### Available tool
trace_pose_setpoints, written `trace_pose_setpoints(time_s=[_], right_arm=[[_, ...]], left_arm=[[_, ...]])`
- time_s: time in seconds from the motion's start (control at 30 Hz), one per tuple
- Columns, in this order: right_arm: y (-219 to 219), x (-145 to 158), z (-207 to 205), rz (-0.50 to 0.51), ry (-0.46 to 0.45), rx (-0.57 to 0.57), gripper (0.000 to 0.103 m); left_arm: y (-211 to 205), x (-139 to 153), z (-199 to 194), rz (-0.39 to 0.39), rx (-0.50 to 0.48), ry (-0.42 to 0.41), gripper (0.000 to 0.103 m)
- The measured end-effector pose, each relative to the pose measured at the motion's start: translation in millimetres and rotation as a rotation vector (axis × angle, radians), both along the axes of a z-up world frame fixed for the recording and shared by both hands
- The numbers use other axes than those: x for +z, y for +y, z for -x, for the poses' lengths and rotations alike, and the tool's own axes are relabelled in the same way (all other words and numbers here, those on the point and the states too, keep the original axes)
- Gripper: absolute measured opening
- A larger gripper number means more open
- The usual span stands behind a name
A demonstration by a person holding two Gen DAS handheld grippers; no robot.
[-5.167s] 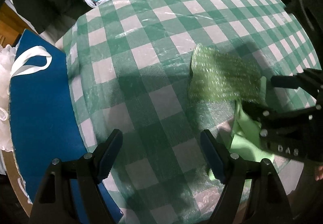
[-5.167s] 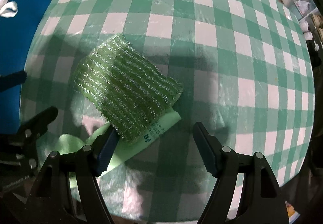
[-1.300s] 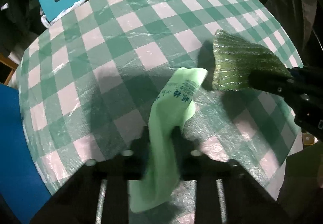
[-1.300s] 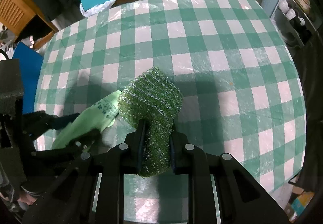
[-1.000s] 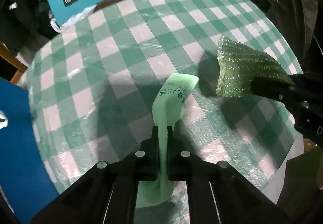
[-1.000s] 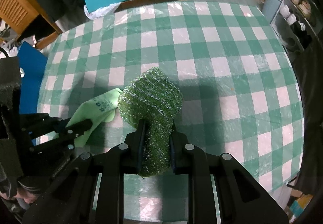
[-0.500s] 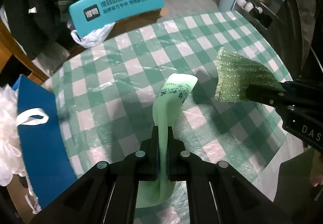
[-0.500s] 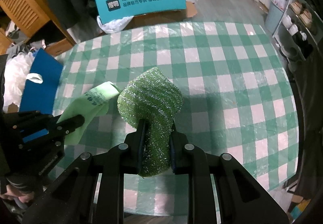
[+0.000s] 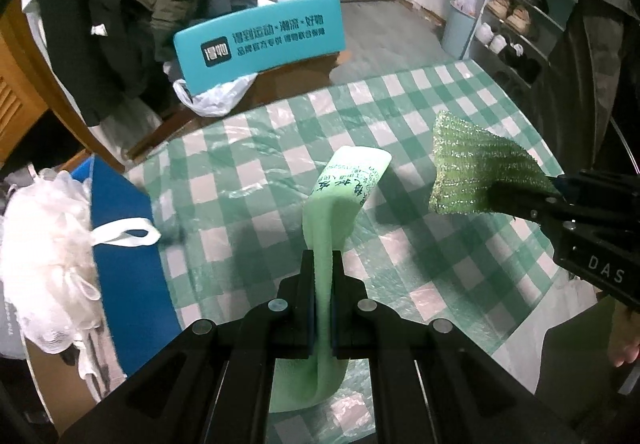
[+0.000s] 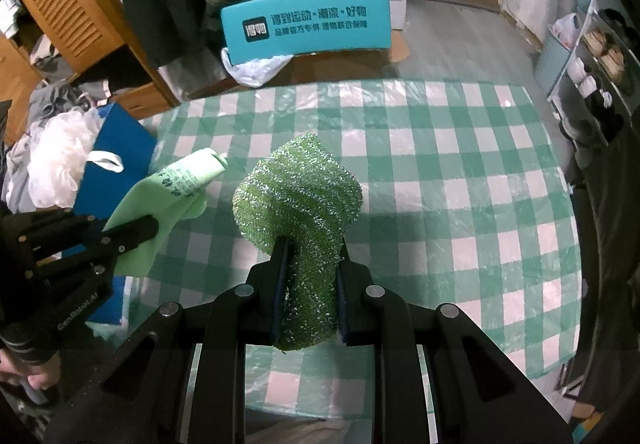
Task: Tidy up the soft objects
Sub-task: 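Lift and carry the light green sock and scrubber pad over the box with both tools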
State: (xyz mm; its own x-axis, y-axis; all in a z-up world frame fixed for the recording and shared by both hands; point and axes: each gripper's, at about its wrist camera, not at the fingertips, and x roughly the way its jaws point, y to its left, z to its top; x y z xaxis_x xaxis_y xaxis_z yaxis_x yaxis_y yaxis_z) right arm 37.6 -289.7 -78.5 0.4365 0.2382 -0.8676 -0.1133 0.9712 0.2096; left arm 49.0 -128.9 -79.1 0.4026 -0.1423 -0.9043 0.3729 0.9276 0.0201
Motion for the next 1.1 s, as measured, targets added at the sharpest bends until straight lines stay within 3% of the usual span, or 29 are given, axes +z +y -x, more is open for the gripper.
trace_pose_setpoints(time_s=[1.1], right_arm=[[80.4,51.4,-7.0,-0.032,-0.104,0.153,0.018]], left_arm=[[80.1,57.1,6.9,0.031,0.149,-0.116,0.005]])
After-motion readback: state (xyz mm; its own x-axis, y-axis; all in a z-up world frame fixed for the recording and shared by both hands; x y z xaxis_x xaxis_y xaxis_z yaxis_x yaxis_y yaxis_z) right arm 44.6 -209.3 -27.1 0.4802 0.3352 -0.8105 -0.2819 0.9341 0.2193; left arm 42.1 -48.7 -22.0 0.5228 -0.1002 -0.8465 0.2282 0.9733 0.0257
